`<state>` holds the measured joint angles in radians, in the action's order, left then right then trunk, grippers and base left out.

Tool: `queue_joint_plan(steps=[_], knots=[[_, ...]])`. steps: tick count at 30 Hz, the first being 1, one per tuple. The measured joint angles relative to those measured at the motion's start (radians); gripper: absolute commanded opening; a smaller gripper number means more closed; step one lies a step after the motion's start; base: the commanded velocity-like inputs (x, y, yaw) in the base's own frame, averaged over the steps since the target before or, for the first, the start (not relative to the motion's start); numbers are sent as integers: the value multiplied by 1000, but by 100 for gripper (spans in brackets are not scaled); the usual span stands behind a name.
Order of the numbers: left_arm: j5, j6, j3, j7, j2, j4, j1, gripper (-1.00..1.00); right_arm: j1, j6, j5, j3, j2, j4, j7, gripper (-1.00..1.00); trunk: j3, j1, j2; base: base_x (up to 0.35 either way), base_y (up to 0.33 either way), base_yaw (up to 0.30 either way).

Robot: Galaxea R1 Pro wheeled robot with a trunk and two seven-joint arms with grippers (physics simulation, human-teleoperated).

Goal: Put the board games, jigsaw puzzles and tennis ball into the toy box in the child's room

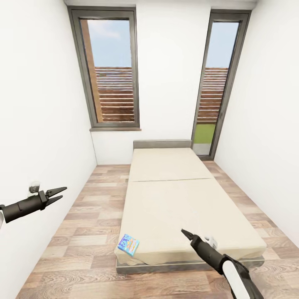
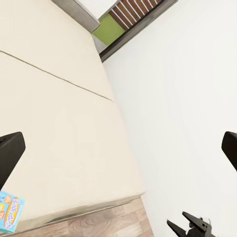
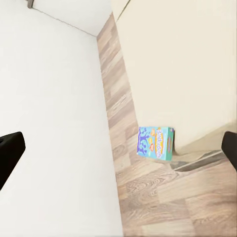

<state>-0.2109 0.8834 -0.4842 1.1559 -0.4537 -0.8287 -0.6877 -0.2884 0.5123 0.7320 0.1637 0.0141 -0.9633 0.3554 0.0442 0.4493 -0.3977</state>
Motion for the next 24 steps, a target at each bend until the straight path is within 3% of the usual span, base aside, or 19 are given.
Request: queue_joint_plan(steps=[9,13,15,17,24], knots=[[0,0,0,-1,-2,0,0,100,33,-33,-7,5,5,96,40,100,0,0,0,0,0,0],[0,0,0,-1,-1,0,0,100,34,-159,-14,-3,5,215,41,100,0,0,0,0,0,0],[0,0,0,-1,0,0,0,100,34,-244,-33,-8,9,326,41,100,0,0,0,0,0,0],[0,0,0,-1,1,0,0,100,34,-281,-59,-9,17,393,42,100,0,0,0,0,0,0],[0,0,0,-2,1,0,0,100,35,-326,-158,-9,16,476,41,100,0,0,0,0,0,0]])
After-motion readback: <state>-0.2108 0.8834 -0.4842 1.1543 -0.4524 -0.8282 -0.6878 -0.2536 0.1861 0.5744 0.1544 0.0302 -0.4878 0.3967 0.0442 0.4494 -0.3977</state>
